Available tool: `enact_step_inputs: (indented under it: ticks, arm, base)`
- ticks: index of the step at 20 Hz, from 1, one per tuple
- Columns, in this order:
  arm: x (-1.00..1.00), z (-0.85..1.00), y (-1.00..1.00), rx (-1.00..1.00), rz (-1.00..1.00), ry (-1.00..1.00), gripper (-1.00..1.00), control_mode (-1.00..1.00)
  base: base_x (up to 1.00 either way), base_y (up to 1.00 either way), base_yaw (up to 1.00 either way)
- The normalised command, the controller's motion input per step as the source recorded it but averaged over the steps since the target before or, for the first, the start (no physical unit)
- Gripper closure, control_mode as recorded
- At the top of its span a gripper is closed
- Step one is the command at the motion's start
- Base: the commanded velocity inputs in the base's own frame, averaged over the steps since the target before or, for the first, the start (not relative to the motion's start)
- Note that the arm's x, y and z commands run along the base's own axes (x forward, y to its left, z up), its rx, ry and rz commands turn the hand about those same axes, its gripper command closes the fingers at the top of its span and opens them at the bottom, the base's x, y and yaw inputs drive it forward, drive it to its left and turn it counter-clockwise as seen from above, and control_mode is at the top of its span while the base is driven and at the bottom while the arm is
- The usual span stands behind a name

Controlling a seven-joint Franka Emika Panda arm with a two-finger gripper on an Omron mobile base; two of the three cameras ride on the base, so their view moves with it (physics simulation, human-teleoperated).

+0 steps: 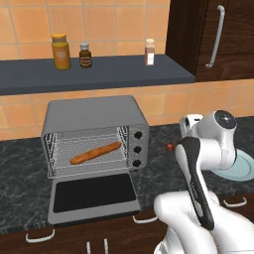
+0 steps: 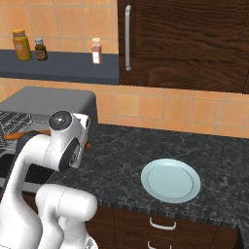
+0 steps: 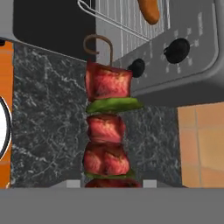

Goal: Pick up the kebab skewer and baguette bread, and place them inside the toaster oven. Close the toaster oven door and start by setting the timer.

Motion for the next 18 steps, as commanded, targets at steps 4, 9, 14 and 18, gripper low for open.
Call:
enact_step_inputs:
  ticks: [4,9,14,18]
  arm:
    - [0.19,0.00,1.00,-0.10,0.00,0.00,1.00,-1.00]
    - [0.33,0.00,0.97,-0.06,0.00,0.00,1.00,-1.00]
    - [0.24,-0.04,0.81,-0.01,0.02,-0.01,1.00,-1.00]
    - [0.26,-0.02,0.64,0.00,0.04,0.00,1.00,-1.00]
  base:
    - [0.00,0.00,0.00]
    - [0.00,0.00,0.00]
    - [0.00,0.00,0.00]
    - [0.00,0.00,0.00]
